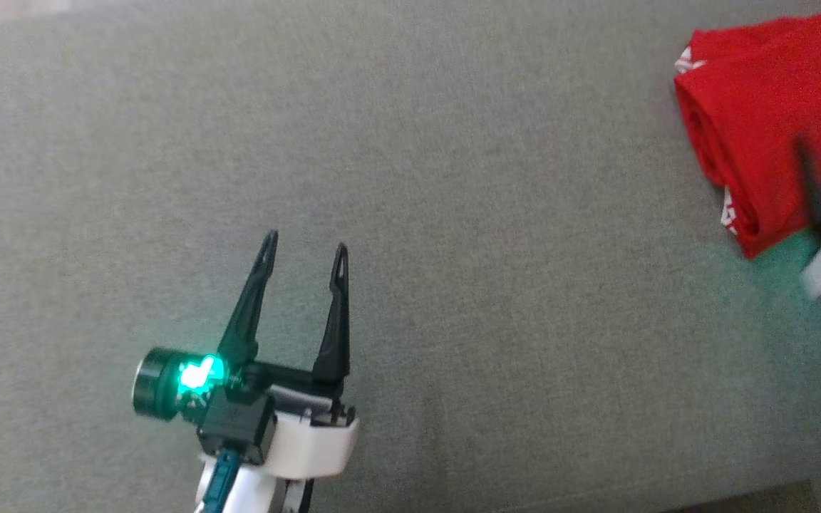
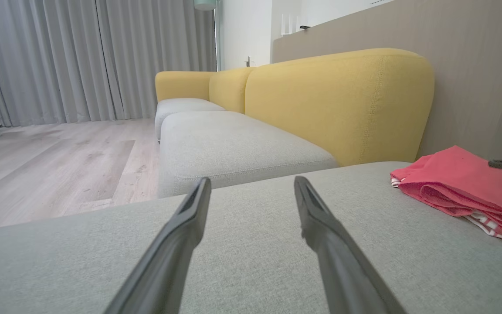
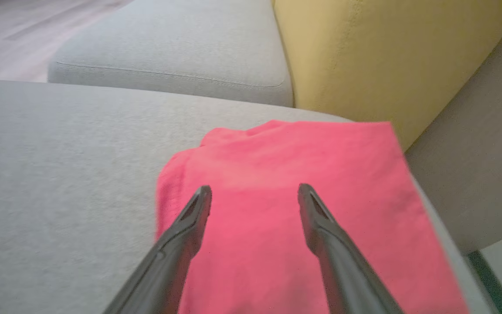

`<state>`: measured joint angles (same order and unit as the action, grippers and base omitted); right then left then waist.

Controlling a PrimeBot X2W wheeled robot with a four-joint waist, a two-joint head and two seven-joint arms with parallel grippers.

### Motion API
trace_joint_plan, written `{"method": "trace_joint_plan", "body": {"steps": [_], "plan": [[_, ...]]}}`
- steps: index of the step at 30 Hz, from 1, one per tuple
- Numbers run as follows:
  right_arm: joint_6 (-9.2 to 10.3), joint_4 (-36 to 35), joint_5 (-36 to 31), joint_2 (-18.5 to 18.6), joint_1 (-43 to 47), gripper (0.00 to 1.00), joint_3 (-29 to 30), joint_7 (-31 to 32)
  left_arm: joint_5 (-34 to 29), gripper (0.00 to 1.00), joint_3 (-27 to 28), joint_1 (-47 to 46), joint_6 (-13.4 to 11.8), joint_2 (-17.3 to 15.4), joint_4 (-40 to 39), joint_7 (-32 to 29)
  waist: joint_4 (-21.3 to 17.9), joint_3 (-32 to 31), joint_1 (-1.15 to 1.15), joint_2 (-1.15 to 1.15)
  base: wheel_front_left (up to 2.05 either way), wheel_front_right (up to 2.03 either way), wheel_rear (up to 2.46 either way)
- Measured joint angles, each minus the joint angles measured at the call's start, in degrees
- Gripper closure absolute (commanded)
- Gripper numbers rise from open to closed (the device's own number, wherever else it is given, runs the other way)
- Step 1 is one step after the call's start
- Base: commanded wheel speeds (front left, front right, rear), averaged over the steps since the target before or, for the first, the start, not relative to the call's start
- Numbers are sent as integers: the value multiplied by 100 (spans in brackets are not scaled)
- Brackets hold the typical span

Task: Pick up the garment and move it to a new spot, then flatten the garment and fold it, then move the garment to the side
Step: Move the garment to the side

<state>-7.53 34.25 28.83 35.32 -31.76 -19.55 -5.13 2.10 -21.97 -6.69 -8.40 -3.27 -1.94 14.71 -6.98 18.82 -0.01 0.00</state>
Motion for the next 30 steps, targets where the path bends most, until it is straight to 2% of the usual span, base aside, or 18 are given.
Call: {"method": "trace_joint_plan", "body": {"steps": [5, 9, 16, 18, 25, 30], "plan": [[0, -83, -20, -805, 704, 0, -165, -219, 3, 0, 120, 319, -162, 2, 69, 0, 138, -471, -1, 0, 0, 0, 0], [0, -38, -48, -1439, 1178, 0, -333, -491, 59, 0, 171, 543, -198, 2, 188, 0, 289, -836, -1, 0, 0, 0, 0], [0, 48, -552, -2138, 1873, 0, -432, -881, 414, 0, 361, 1141, 42, 0, 584, 0, 570, -1433, -1, 0, 0, 0, 0], [0, -181, -798, -2306, 2074, 0, -156, -902, 493, 0, 475, 1301, 71, -1, 659, 0, 641, -1585, -1, 0, 0, 0, 0], [0, -1640, -1886, -2837, 3111, 0, 961, -909, 489, 0, 733, 1578, 135, -1, 656, -1, 880, -1905, 0, 0, 0, 0, 0], [0, -2124, -2273, -3081, 3729, 0, 1415, -909, 337, 0, 792, 1735, 136, -1, 460, -1, 957, -2033, 0, 0, 0, 0, 0]]}}
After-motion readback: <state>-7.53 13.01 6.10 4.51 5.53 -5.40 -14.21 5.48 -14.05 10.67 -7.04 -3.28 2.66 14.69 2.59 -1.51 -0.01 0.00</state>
